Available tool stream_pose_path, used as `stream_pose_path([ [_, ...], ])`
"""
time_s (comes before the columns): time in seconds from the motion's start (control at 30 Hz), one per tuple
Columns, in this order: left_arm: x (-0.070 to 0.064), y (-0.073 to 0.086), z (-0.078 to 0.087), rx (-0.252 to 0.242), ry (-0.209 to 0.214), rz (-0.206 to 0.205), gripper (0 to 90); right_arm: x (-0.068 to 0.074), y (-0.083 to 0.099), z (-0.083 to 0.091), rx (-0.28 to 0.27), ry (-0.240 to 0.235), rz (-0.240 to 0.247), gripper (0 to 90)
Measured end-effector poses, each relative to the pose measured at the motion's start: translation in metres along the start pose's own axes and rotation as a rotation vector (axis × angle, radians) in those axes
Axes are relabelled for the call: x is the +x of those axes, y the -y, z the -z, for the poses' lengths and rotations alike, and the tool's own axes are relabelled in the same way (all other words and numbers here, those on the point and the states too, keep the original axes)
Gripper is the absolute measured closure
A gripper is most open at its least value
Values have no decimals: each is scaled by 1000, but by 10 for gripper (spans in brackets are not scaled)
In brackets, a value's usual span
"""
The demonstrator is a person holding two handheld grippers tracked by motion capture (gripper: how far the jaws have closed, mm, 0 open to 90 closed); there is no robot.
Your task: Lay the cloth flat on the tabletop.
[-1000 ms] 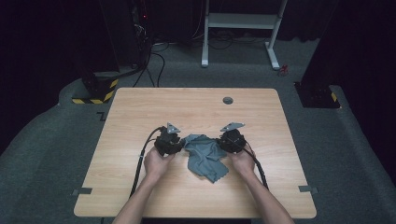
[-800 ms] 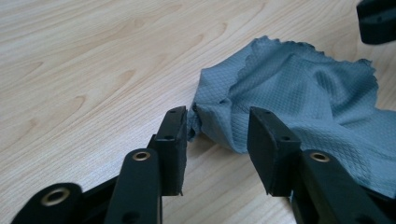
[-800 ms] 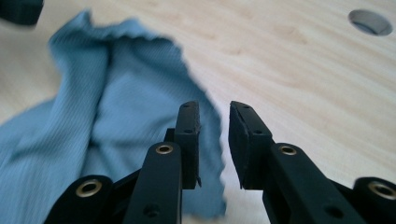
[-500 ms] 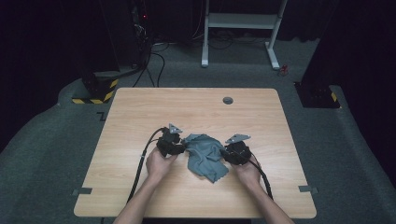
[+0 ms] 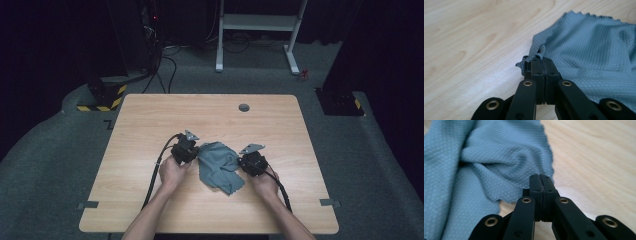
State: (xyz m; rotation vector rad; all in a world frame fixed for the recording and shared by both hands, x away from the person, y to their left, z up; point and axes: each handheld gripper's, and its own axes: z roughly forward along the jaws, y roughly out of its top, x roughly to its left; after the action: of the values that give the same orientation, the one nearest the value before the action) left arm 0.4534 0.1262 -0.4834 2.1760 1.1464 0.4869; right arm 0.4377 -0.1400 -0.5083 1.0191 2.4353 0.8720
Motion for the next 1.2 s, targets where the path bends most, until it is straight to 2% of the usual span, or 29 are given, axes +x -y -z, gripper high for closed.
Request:
stream_pose_path([
  [0.03, 3, -2, 4, -5, -14, -2, 887, -5, -6, 5, -17, 15, -9, 900],
  [0.1, 6, -3, 5, -5, -24, -8, 884, -8, -8, 7, -17, 19, -17, 900],
  [0.13, 10, -6, 4, -1, -38, 0, 880, -14, -17, 10, -22, 36, -18, 899],
  [0.2, 12, -7, 3, -2, -47, 7, 876, -15, -20, 10, -16, 43, -18, 899],
  [0.23, 15, -7, 1, -5, -50, 22, 867, -18, -23, 9, -19, 56, -12, 899],
  [0.4, 24, -4, -14, 32, -79, 47, 836, -32, -31, -8, 19, 85, -69, 898],
  [0.47, 24, -3, -17, 29, -83, 56, 777, -35, -32, -18, 39, 102, -81, 895],
  [0.5, 23, -3, -16, 24, -81, 54, 777, -35, -32, -18, 39, 102, -81, 895],
  [0.53, 22, -3, -14, 17, -60, 57, 734, -36, -33, -20, 43, 103, -78, 889],
  [0.57, 20, -3, -12, 8, -30, 58, 687, -36, -33, -22, 46, 103, -84, 849],
  [0.6, 17, -4, -8, 3, -11, 38, 650, -36, -32, -24, 48, 102, -87, 776],
  [0.63, 11, -4, -3, -4, -2, 8, 616, -36, -32, -25, 53, 96, -97, 746],
  [0.67, 3, -5, 3, -13, 7, -29, 576, -36, -31, -24, 50, 88, -102, 731],
  [0.77, -16, -1, 16, -33, 46, -89, 532, -29, -25, -12, -4, 58, -106, 699],
  [0.87, -37, 14, 25, -30, 110, -126, 516, -17, -14, 5, -65, 9, -103, 696],
  [0.93, -46, 24, 27, -23, 138, -136, 512, -8, -4, 14, -78, -19, -82, 696],
  [1.03, -62, 39, 30, -14, 121, -182, 508, 7, 16, 23, -82, -53, -60, 697],
  [1.1, -68, 44, 30, -17, 118, -191, 509, 14, 28, 26, -82, -64, -58, 697],
  [1.2, -76, 48, 25, 5, 109, -213, 516, 22, 39, 28, -84, -82, -71, 695],
])
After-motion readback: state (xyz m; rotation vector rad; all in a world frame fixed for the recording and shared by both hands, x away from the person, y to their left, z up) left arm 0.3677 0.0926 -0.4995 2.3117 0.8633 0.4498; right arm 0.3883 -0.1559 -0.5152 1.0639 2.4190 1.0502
